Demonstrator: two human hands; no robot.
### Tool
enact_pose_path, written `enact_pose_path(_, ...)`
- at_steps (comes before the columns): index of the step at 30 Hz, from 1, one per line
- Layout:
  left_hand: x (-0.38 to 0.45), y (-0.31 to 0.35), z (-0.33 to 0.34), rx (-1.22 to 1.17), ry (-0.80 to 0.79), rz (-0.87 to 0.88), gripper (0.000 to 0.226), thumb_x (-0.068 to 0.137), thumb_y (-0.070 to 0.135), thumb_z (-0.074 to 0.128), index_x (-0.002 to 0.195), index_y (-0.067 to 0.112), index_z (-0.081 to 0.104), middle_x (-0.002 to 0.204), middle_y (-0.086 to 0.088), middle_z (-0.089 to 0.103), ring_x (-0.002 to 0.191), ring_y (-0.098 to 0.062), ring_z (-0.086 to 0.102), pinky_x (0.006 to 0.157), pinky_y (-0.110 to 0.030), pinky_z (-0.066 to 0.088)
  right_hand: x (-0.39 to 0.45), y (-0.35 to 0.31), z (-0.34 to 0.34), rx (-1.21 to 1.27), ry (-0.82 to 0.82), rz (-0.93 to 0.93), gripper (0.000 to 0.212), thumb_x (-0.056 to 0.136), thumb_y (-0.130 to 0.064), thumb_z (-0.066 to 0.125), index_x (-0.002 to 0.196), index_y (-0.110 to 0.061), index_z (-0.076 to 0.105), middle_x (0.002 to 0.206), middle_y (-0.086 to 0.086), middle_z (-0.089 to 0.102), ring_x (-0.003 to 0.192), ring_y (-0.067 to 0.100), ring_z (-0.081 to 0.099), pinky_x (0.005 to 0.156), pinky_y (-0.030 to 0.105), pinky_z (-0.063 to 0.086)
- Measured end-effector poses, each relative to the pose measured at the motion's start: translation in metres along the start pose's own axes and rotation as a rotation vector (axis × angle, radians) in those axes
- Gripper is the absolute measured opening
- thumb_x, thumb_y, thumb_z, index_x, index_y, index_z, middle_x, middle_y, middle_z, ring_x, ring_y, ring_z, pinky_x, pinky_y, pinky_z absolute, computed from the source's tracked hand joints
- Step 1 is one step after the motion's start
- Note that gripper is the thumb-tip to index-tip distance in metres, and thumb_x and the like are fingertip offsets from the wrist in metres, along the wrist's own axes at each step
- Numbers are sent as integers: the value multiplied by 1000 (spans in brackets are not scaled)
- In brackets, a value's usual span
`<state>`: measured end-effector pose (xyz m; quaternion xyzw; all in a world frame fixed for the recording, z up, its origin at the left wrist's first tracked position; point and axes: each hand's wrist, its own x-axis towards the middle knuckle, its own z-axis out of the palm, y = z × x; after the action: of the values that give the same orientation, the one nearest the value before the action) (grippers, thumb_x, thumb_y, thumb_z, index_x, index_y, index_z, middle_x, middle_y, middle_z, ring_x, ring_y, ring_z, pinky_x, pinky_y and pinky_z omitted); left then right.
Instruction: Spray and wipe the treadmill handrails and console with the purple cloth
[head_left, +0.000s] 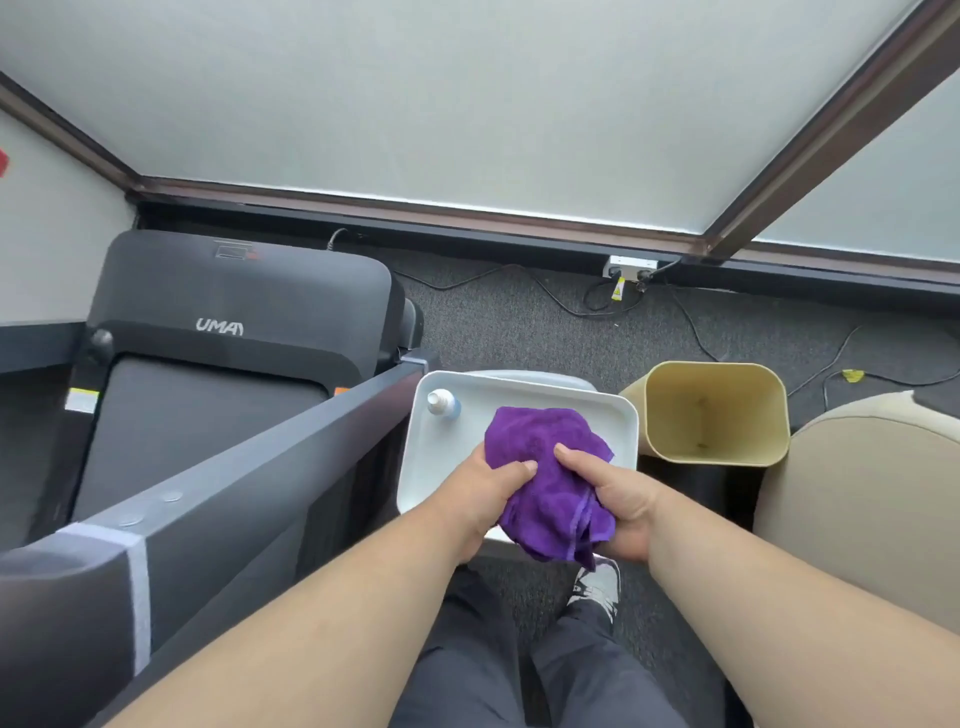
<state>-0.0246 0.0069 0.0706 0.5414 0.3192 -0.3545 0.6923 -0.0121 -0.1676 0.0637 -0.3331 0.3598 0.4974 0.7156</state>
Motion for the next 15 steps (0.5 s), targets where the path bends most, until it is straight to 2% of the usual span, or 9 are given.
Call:
enact_pose_path(2,2,0,-9,148,131,63,36,89,30,71,120,24,54,113,-3,71,97,-15,70,82,-27,58,9,1,10,21,71,-76,46,84,-25,69,122,2,66,123,26,65,113,40,64,94,53,53)
enact_pose_path(3,5,-1,-14,234,255,97,40,87,39,72,117,26,49,112,1,68,93,-9,67,74,-19,55,15,1,12,23,126,-120,49,82,-23,68,125,1,63,120,25,67,111,40,65,97,53,51)
enact_pose_path(4,9,-1,-22,303,403,143,44,86,46,71,115,29,43,114,4,63,91,-6,64,69,-16,51,23,1,14,12,180,-158,48,83,-22,68,125,0,62,116,23,69,107,38,67,99,52,50)
enact_pose_path(5,14,-3,-31,350,539,199,47,87,49,67,118,33,37,118,3,58,94,-8,61,73,-20,51,31,2,14,-10,226,-187,43,85,-22,69,123,-2,62,111,21,71,101,36,70,99,51,50)
enact_pose_path(7,29,-6,-47,445,714,287,56,89,49,64,132,32,31,132,0,50,110,-18,56,93,-36,49,45,4,11,-54,289,-212,35,88,-24,70,118,-6,63,104,19,74,93,34,72,96,50,52)
enact_pose_path(9,46,-6,-58,589,762,341,72,89,44,67,145,32,24,145,-2,42,127,-21,47,103,-38,42,57,8,6,-81,307,-210,35,88,-26,71,116,-7,63,103,18,74,95,35,72,98,54,50)
enact_pose_path(11,65,-4,-65,703,746,371,81,88,38,70,151,31,19,152,-2,37,134,-21,42,105,-37,38,62,12,4,-78,296,-199,36,88,-27,72,116,-8,64,105,19,74,98,36,71,100,56,49)
enact_pose_path(13,82,-3,-68,778,717,365,82,89,33,70,152,29,18,149,-3,41,130,-23,47,102,-37,39,64,17,4,-62,294,-199,36,87,-28,72,116,-8,64,106,19,73,98,37,71,98,55,50)
enact_pose_path(15,96,-1,-72,820,704,358,73,92,28,67,150,30,24,139,3,50,116,-21,56,96,-32,43,63,21,5,-40,298,-208,35,87,-27,72,116,-8,65,106,18,74,95,35,72,91,48,55)
